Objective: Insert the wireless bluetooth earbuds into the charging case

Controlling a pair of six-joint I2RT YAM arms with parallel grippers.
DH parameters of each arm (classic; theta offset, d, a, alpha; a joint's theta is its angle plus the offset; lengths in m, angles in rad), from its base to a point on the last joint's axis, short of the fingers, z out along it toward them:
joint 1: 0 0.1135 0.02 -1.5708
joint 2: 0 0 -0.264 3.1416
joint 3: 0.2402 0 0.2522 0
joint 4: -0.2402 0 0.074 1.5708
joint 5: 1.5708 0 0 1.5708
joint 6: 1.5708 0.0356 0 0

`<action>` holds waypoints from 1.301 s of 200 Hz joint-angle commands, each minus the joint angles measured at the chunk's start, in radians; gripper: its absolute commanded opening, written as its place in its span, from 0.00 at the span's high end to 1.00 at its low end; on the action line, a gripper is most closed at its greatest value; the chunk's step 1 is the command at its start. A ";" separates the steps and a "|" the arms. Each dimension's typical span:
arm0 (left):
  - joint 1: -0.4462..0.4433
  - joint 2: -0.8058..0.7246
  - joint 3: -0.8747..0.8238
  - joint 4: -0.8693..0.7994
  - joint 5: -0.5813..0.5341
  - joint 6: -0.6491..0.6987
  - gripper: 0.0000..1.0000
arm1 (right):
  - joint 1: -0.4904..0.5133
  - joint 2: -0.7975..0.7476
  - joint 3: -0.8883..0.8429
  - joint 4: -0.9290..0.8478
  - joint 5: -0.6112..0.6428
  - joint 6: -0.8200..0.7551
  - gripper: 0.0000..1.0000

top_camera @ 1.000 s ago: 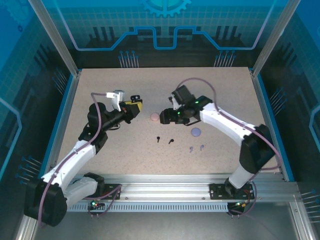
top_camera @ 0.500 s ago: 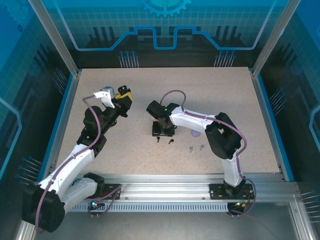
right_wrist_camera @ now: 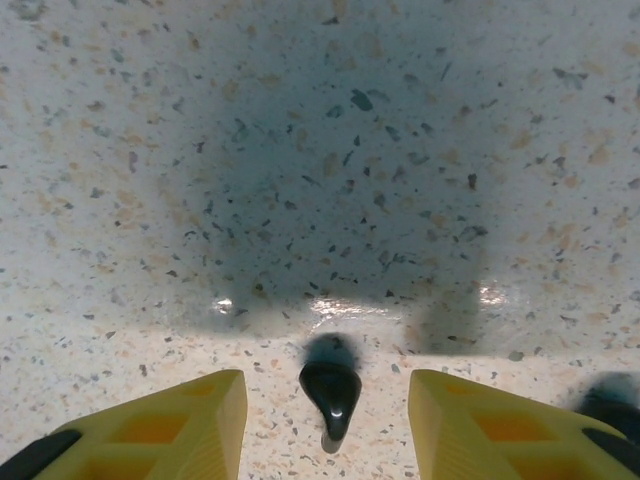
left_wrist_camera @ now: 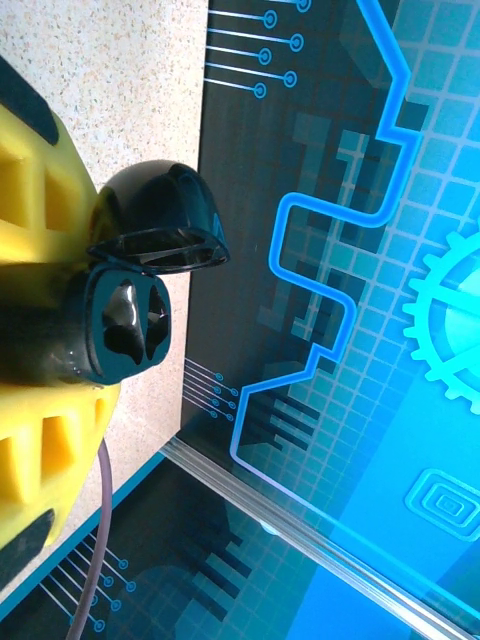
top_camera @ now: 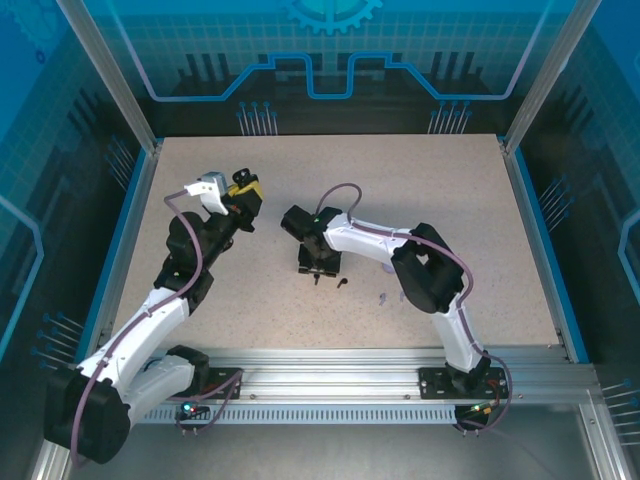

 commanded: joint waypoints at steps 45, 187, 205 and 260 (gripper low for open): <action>-0.005 -0.012 -0.009 0.059 -0.018 0.009 1.00 | 0.023 0.060 0.059 -0.076 0.024 0.066 0.57; -0.005 -0.016 -0.012 0.048 -0.013 0.001 1.00 | 0.021 0.085 0.054 -0.064 0.015 0.057 0.73; -0.005 -0.012 -0.013 0.044 -0.011 -0.002 1.00 | 0.023 0.071 0.041 -0.052 0.013 0.056 0.74; -0.004 -0.007 -0.010 0.040 -0.007 -0.011 1.00 | 0.024 0.031 0.015 -0.036 0.025 0.044 0.80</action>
